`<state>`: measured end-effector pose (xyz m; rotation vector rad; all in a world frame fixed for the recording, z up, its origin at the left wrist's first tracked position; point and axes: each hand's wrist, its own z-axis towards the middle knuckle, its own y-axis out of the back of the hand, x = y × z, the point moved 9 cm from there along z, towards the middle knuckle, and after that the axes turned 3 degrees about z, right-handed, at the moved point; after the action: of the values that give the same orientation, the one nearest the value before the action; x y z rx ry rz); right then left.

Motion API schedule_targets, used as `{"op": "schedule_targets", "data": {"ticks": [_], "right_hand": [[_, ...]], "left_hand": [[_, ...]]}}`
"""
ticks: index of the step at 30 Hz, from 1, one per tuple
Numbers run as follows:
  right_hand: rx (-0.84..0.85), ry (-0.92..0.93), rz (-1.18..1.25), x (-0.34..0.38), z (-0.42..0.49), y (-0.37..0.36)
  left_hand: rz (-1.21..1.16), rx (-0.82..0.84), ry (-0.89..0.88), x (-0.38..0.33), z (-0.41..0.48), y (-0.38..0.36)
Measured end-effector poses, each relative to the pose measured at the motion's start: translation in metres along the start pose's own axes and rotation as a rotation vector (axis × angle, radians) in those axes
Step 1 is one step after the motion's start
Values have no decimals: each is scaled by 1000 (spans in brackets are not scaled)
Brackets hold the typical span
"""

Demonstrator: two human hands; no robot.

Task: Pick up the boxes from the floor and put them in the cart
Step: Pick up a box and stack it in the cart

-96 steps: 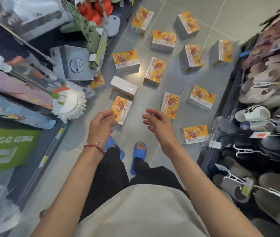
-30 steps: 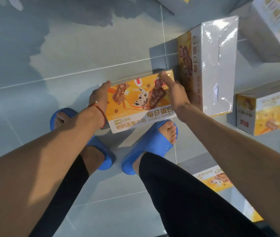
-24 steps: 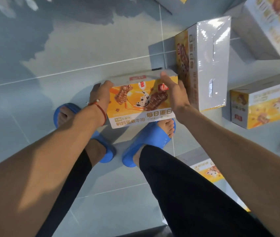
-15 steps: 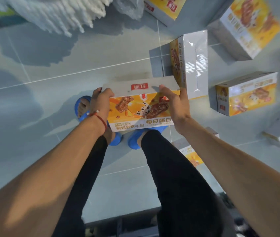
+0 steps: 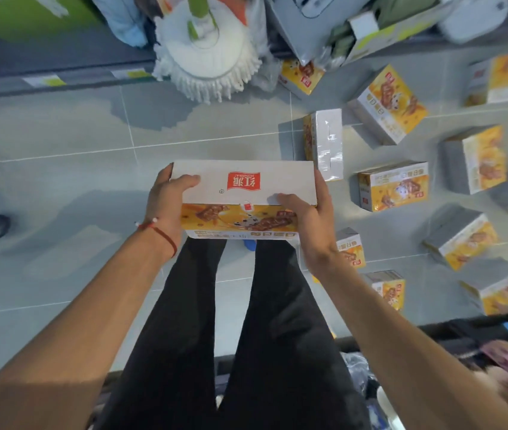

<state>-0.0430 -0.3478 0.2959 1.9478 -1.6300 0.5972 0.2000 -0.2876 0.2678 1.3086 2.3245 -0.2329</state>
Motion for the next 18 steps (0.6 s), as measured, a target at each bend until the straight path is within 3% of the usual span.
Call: {"op": "schedule_targets", "data": {"ticks": [8,18], "right_hand": [[178,125,-18,98,-86,-32],[436,290,-47,177,-150,-68]], "left_hand": [[-89,-72,-98,-61,-124,52],[-216,-353,-245,-83,-224,101]]}}
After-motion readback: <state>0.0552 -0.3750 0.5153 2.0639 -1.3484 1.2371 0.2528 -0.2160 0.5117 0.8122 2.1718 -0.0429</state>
